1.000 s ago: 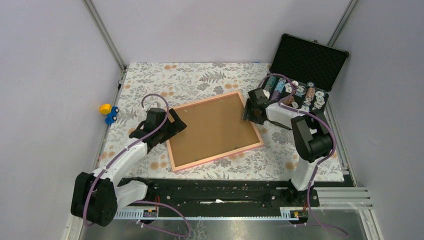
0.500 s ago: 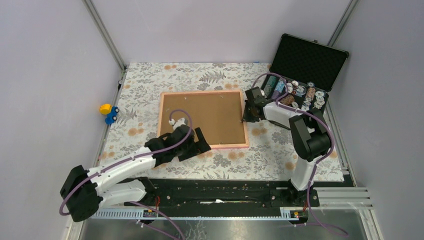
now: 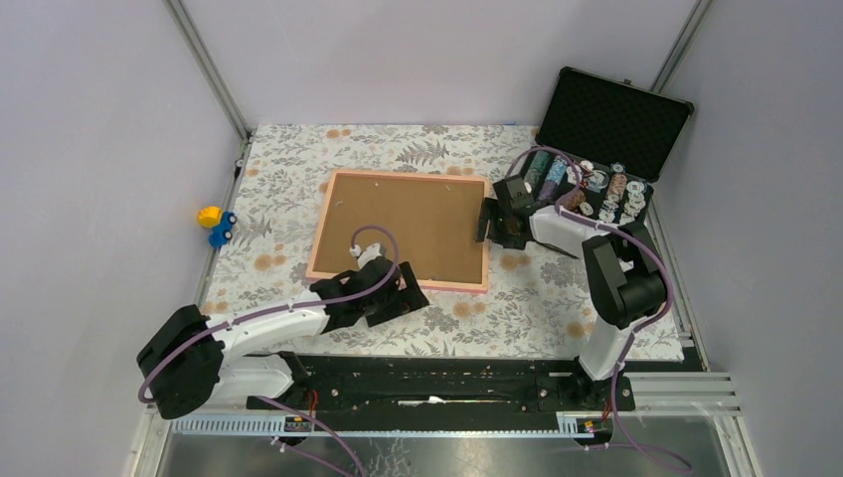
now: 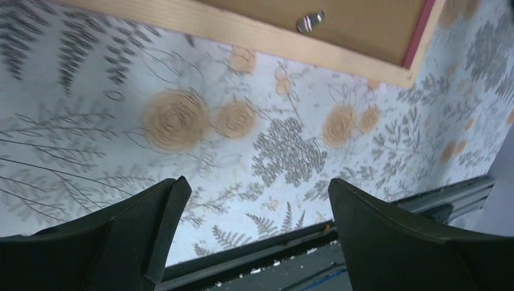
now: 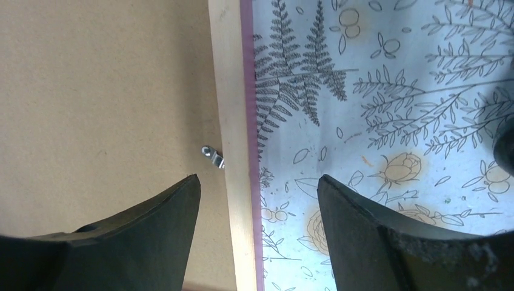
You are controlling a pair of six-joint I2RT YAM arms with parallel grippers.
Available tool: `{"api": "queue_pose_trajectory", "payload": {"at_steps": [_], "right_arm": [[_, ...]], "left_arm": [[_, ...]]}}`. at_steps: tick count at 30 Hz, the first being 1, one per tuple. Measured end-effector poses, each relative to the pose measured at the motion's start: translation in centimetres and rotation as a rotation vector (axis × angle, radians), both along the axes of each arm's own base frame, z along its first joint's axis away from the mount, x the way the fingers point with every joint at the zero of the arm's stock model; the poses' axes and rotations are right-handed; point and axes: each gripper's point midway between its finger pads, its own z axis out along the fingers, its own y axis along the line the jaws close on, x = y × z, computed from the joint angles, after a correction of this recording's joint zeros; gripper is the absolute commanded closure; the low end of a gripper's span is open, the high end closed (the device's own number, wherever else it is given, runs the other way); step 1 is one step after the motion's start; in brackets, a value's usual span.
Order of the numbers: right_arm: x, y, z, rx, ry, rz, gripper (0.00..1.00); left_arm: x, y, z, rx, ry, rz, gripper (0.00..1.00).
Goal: Put the photo into the frame
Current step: Install the photo frame at the center of the board, then adjust the photo frame at the center of the board.
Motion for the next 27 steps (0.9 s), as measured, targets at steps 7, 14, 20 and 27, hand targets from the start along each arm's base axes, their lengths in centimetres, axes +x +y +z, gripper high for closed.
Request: {"api": "queue_pose_trajectory", "payload": {"at_steps": [7,14,20,27], "right_arm": [[3.9,0.9,0.2,-0.047,-0.028,0.030,0.44],[6.4,1.0,-0.6,-0.106,-0.032,0.047,0.98],[5.0,1.2,-0.7,-0.070,-0.041,0.052,1.00],[-0.1,1.4,-0.7,0.012,-0.035,0.009,0.95]], "left_arm": [[2.1,3.3,-1.1,-0.031,-0.014,0.105,0.01],[4.2,5.9,-1.9,-0.048,-0.006,0.184,0.02],[7.9,8.5,-1.9,-0.047,-0.021,0.265,0.02],[10.7,11.3,-2.1,-0.012,-0.005,0.323,0.01]]}}
